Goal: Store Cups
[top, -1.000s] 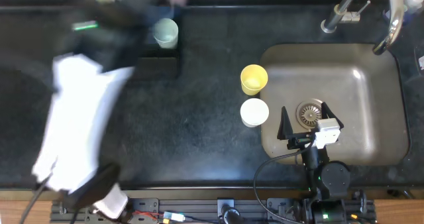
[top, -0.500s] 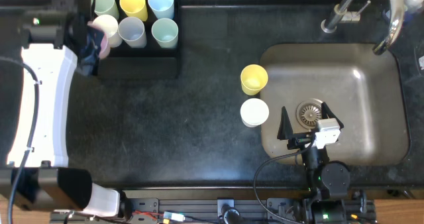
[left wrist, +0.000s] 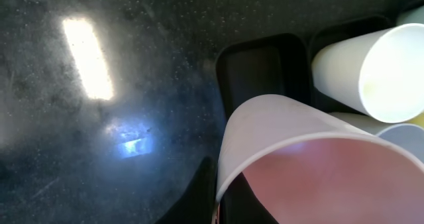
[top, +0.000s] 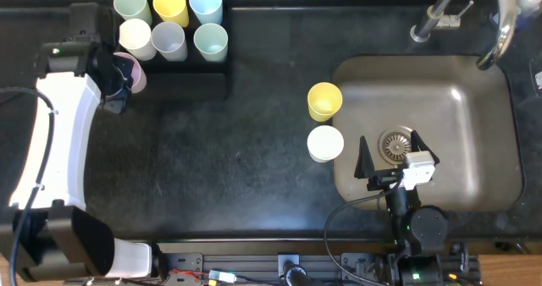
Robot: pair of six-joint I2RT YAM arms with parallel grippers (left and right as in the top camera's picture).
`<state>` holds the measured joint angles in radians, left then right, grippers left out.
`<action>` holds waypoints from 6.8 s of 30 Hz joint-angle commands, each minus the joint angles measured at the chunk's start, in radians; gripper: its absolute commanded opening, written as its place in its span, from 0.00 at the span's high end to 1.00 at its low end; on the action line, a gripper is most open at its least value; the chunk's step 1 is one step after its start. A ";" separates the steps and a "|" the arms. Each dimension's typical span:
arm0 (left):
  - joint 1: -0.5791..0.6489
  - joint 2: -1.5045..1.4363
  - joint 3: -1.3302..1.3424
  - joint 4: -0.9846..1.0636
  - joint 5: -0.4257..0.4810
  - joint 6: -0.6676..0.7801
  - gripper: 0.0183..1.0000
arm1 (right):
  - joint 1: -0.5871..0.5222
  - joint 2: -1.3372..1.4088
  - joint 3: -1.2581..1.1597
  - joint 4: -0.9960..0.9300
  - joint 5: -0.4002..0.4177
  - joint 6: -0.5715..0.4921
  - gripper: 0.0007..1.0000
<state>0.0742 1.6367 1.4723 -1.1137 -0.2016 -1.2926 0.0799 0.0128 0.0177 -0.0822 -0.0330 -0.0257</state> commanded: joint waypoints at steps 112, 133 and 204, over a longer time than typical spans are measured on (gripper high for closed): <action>-0.859 0.642 0.618 -0.032 0.095 0.472 0.69 | -0.002 -0.009 -0.013 0.005 0.008 0.003 0.00; -0.727 0.283 0.615 -0.260 -0.311 -0.141 0.98 | -0.002 -0.009 -0.013 0.005 0.008 0.003 0.00; -0.152 0.287 0.100 0.002 0.032 -0.406 0.98 | -0.002 -0.009 -0.013 0.005 0.008 0.003 0.00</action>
<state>-0.0887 1.9141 1.5776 -1.1095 -0.1383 -1.7176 0.0799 0.0128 0.0177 -0.0826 -0.0326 -0.0261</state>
